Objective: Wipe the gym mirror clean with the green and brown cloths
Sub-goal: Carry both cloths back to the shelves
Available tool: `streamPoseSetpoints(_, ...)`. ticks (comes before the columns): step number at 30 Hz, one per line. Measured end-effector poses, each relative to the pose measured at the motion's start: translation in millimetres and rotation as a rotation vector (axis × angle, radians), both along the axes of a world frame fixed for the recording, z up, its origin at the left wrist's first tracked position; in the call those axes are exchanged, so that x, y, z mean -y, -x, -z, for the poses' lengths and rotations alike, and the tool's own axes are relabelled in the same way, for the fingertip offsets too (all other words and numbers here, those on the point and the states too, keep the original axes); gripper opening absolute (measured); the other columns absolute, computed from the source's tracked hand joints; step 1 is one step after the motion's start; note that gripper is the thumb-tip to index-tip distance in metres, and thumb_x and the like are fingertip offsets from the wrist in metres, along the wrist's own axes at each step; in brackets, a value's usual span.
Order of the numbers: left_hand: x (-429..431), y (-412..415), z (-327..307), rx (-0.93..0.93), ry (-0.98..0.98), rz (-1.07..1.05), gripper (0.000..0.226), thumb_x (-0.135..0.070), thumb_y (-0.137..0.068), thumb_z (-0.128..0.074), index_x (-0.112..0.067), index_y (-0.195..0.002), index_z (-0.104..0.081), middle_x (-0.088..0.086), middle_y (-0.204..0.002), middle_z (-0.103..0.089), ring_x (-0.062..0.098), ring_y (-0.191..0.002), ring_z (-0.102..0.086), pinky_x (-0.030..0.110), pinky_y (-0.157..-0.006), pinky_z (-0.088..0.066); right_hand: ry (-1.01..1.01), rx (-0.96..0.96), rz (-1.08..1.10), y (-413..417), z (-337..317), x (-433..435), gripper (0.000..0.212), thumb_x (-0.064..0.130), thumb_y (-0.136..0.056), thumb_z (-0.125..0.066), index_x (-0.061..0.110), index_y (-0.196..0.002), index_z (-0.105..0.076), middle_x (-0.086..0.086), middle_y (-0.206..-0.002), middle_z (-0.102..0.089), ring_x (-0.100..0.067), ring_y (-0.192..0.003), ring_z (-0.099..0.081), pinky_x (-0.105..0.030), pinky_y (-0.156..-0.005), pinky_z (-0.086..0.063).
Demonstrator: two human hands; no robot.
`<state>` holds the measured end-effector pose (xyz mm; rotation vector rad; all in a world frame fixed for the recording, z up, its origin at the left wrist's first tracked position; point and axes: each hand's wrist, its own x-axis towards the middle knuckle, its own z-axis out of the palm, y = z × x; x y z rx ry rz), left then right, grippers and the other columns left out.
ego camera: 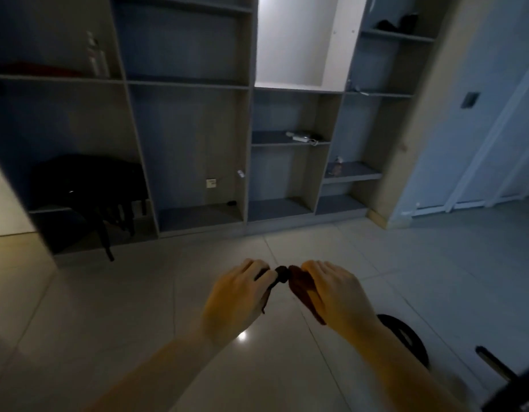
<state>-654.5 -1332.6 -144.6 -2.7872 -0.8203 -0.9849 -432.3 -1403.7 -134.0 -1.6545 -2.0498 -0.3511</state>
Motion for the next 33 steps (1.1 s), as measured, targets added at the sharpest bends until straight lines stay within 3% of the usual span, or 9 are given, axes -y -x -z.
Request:
streamPoseSetpoints(3, -59, -24, -11, -0.014, -0.033, 0.087, 0.039, -0.015, -0.075, -0.087, -0.012, -0.112, -0.072, 0.004, -0.108, -0.069, 0.019, -0.086, -0.067, 0.03, -0.066, -0.059, -0.034, -0.002, 0.089, -25, -11, -38, 0.04, 0.023, -0.075, -0.087, 0.016, -0.109, -0.066, 0.002, -0.095, -0.069, -0.011, -0.075, -0.065, -0.017, -0.071, -0.045)
streamPoseSetpoints(6, -114, -65, -15, -0.03, -0.069, 0.174, 0.044, -0.013, -0.071, -0.089, -0.01, -0.111, -0.073, 0.008, -0.109, -0.069, 0.023, -0.089, -0.069, 0.03, -0.066, -0.06, -0.073, -0.027, 0.155, -61, -14, -84, 0.028, 0.023, -0.083, -0.078, 0.014, -0.108, -0.069, 0.001, -0.094, -0.068, -0.009, -0.075, -0.064, -0.015, -0.071, -0.042)
streamPoseSetpoints(10, -198, -130, -11, -0.072, -0.097, 0.218, 0.057, -0.013, -0.064, -0.095, -0.011, -0.116, -0.072, 0.009, -0.113, -0.068, 0.025, -0.094, -0.07, 0.031, -0.071, -0.061, -0.124, -0.058, 0.183, -125, -7, -159, 0.025, 0.026, -0.088, -0.068, 0.013, -0.108, -0.07, -0.001, -0.092, -0.069, -0.011, -0.072, -0.065, -0.018, -0.068, -0.052)
streamPoseSetpoints(15, -318, -222, -18, -0.043, -0.111, 0.204, 0.066, -0.011, -0.065, -0.095, -0.012, -0.124, -0.065, 0.01, -0.115, -0.067, 0.024, -0.095, -0.068, 0.032, -0.073, -0.061, -0.177, -0.104, 0.182, -230, -4, -278, 0.028, 0.032, -0.098, -0.054, 0.012, -0.11, -0.069, -0.003, -0.091, -0.068, -0.018, -0.071, -0.065, -0.023, -0.064, -0.052)
streamPoseSetpoints(17, -364, -256, -29, -0.014, -0.107, 0.185, 0.06, -0.009, -0.069, -0.093, -0.012, -0.123, -0.066, 0.008, -0.114, -0.067, 0.022, -0.095, -0.067, 0.031, -0.073, -0.061, -0.177, -0.118, 0.148, -268, -13, -328, 0.034, 0.035, -0.1, -0.046, 0.013, -0.113, -0.068, -0.003, -0.095, -0.069, -0.019, -0.074, -0.067, -0.03, -0.064, -0.058)
streamPoseSetpoints(22, -479, -330, -71, 0.161, -0.083, 0.046, 0.023, -0.012, -0.088, -0.08, -0.014, -0.109, -0.073, 0.0, -0.099, -0.067, 0.02, -0.084, -0.063, 0.031, -0.071, -0.05, -0.221, -0.168, 0.063, -347, -60, -449, 0.018, 0.02, -0.099, -0.062, 0.012, -0.114, -0.068, -0.002, -0.099, -0.07, -0.019, -0.081, -0.07, -0.034, -0.07, -0.061)
streamPoseSetpoints(26, -570, -378, -94, 0.19, -0.146, -0.009, 0.02, -0.014, -0.089, -0.079, -0.015, -0.108, -0.073, 0.0, -0.1, -0.07, 0.021, -0.088, -0.063, 0.03, -0.076, -0.047, -0.296, -0.15, 0.024, -393, -94, -540, 0.02, 0.02, -0.101, -0.053, 0.013, -0.112, -0.069, -0.002, -0.099, -0.071, -0.019, -0.08, -0.07, -0.029, -0.073, -0.059)
streamPoseSetpoints(30, -671, -429, -116, 0.2, -0.259, 0.02, 0.016, -0.021, -0.094, -0.068, -0.014, -0.107, -0.073, -0.001, -0.098, -0.071, 0.02, -0.088, -0.061, 0.032, -0.075, -0.049, -0.354, -0.109, 0.009, -440, -120, -641, 0.025, 0.025, -0.101, -0.047, 0.016, -0.112, -0.068, 0.0, -0.103, -0.07, -0.022, -0.083, -0.07, -0.04, -0.073, -0.06)
streamPoseSetpoints(33, -750, -463, -128, 0.232, -0.317, -0.006, 0.018, -0.016, -0.09, -0.075, -0.015, -0.108, -0.073, -0.001, -0.097, -0.069, 0.021, -0.086, -0.059, 0.035, -0.075, -0.048, -0.394, -0.081, -0.019, -470, -139, -715, 0.02, 0.023, -0.102, -0.052, 0.015, -0.11, -0.068, -0.001, -0.099, -0.07, -0.022, -0.079, -0.069, -0.04, -0.066, -0.059)
